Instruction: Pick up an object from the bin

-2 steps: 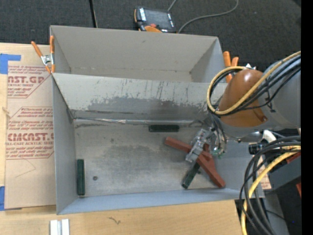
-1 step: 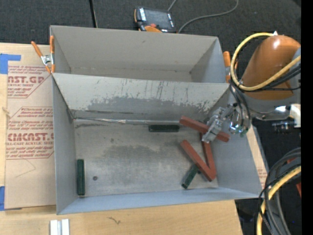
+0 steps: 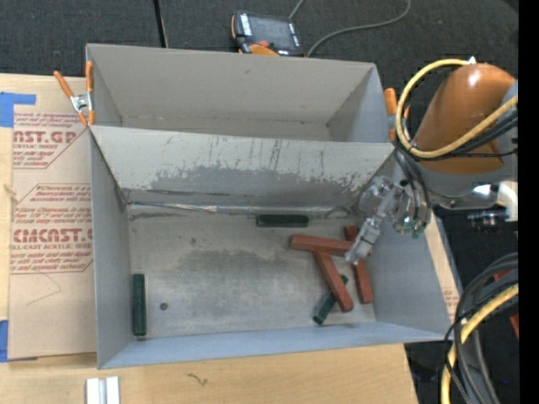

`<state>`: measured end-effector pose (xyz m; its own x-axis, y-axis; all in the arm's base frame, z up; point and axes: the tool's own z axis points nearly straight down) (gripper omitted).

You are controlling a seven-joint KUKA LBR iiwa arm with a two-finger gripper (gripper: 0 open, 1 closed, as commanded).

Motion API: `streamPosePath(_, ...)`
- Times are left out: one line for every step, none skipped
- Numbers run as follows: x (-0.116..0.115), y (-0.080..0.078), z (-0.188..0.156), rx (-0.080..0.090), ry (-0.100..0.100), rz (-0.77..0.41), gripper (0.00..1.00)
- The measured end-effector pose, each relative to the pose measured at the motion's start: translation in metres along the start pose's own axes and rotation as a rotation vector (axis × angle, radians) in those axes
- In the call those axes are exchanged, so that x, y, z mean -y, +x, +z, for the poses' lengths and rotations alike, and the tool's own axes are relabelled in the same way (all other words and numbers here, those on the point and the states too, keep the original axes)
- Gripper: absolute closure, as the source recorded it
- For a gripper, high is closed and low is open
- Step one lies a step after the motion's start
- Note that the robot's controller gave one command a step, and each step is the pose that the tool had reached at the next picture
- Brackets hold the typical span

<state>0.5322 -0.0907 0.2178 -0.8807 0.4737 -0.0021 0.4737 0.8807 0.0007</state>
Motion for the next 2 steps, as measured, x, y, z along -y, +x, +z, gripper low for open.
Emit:
streamPosePath(-0.0494, -0.0400, 0.1303, -0.006, 0.001, -0.174, 0.00)
streamPosePath(-0.0495, -0.0413, 0.1266, -0.001, 0.000, -0.173, 1.00)
